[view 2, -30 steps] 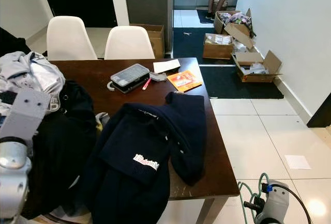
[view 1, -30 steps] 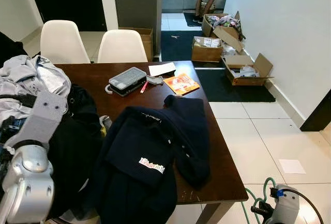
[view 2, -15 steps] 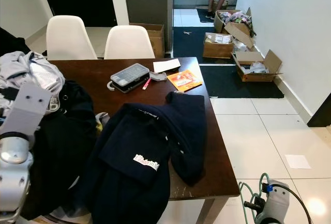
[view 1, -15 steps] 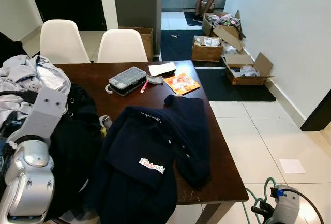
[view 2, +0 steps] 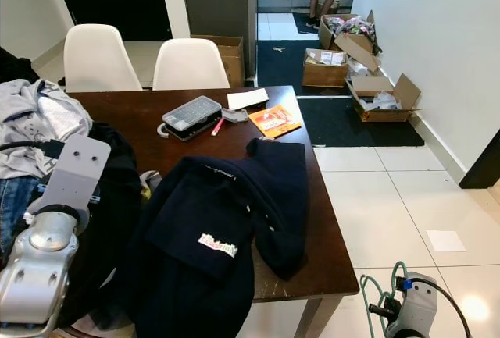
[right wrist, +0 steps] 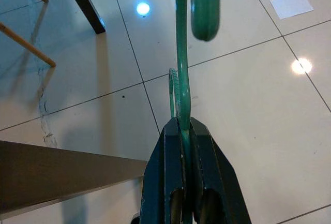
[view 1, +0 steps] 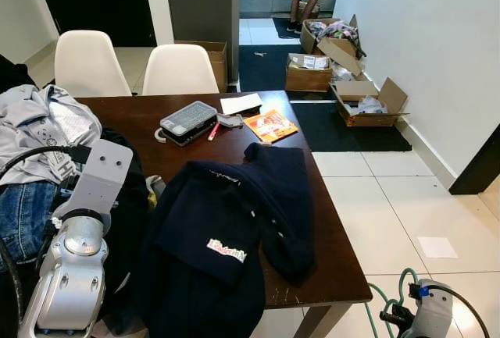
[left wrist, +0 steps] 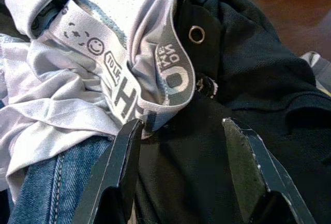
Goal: Hang hanger
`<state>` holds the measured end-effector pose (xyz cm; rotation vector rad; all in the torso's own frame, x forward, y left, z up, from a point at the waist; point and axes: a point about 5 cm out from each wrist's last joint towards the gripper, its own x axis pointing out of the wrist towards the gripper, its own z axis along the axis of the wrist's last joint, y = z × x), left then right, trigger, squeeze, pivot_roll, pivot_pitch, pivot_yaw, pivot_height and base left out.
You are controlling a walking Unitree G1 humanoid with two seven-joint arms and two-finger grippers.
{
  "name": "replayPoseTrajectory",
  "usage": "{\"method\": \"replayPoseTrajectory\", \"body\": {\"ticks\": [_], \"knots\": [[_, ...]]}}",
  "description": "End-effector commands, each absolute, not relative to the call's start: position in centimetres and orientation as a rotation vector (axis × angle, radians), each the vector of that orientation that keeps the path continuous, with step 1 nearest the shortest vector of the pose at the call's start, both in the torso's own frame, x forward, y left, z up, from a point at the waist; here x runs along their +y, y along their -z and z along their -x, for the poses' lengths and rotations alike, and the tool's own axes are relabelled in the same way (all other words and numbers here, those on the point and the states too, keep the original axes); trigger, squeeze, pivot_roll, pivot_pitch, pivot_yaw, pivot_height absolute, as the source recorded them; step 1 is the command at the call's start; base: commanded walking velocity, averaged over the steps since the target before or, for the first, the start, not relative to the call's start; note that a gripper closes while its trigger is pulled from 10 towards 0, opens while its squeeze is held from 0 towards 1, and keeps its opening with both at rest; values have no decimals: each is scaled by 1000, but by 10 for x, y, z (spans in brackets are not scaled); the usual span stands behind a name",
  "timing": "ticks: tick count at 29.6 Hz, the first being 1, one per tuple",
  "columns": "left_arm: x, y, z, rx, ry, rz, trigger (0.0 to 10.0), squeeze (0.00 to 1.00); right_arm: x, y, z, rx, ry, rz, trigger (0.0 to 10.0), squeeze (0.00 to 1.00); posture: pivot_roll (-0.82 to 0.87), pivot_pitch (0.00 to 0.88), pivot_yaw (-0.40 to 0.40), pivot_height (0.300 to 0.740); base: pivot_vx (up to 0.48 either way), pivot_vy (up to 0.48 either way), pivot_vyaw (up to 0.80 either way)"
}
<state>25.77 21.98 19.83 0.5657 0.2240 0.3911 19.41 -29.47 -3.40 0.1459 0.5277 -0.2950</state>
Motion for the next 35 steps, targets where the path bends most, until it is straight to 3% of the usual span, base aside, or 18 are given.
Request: {"method": "replayPoseTrajectory", "body": {"ticks": [1, 13, 29, 30, 31, 35], "knots": [[226, -201, -259, 219, -414, -570, 10000, 0, -296, 35, -191, 536, 300, -149, 10000, 0, 44, 46, 2, 740, 0, 0, 0], [245, -216, -263, 170, -509, -591, 10000, 0, -297, 35, -190, 533, 305, -147, 10000, 0, 33, 51, 0, 740, 0, 0, 0], [247, -199, -272, 214, -497, -587, 10000, 0, -300, 34, -188, 530, 316, -146, 10000, 0, 17, 58, 3, 740, 0, 0, 0], [248, -198, -272, 218, -496, -586, 2667, 0, -300, 34, -188, 531, 317, -146, 10000, 0, 17, 58, 0, 740, 0, 0, 0], [249, -197, -272, 220, -497, -587, 0, 0, -300, 34, -188, 531, 317, -146, 10000, 0, 17, 58, 0, 740, 0, 0, 0], [251, -197, -272, 222, -501, -586, 0, 0, -300, 34, -188, 532, 318, -145, 10000, 0, 18, 59, -1, 740, 0, 0, 0]]}}
